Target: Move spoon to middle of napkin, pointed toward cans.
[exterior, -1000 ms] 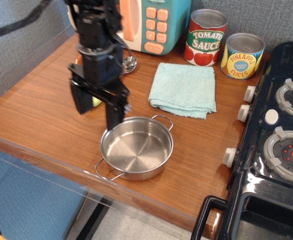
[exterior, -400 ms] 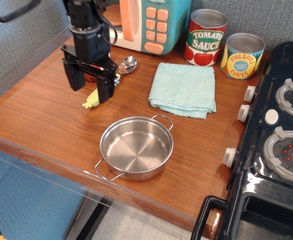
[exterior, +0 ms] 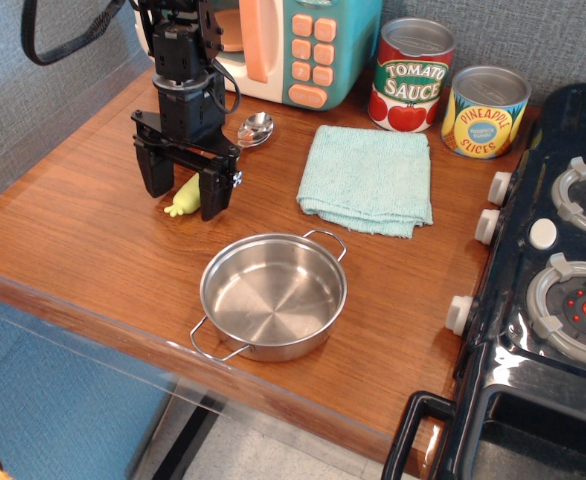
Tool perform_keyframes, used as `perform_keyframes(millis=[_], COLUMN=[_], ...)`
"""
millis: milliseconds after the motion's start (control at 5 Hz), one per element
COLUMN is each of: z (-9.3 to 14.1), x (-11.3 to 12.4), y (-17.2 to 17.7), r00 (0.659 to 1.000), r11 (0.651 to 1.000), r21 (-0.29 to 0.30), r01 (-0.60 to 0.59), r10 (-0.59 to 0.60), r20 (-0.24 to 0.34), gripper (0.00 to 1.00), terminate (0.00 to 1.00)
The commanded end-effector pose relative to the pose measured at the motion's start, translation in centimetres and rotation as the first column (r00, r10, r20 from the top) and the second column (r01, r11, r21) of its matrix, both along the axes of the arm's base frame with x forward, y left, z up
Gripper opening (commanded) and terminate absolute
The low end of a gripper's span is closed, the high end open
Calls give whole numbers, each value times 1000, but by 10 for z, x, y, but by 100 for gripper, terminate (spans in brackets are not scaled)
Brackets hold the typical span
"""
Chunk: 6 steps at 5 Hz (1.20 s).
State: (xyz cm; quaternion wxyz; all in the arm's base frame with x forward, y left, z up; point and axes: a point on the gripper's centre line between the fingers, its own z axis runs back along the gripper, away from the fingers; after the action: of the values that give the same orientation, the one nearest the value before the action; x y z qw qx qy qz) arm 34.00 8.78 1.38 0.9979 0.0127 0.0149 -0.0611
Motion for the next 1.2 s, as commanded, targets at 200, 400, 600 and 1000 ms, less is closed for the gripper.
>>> perform_keyframes(millis=[200, 400, 600, 1000], z=[27, 43, 53, 48], x=[0, 1, 6, 26], y=[-6, -28, -62, -119], r00=[995, 988, 981, 981], r11=[1000, 999, 997, 996], r21=[6, 22, -2, -48], r01=[4, 41, 74, 79], r10=[-5, -44, -72, -69], r20=[100, 145, 182, 181], gripper=[0, 0, 0, 0], terminate=[0, 0, 0, 0])
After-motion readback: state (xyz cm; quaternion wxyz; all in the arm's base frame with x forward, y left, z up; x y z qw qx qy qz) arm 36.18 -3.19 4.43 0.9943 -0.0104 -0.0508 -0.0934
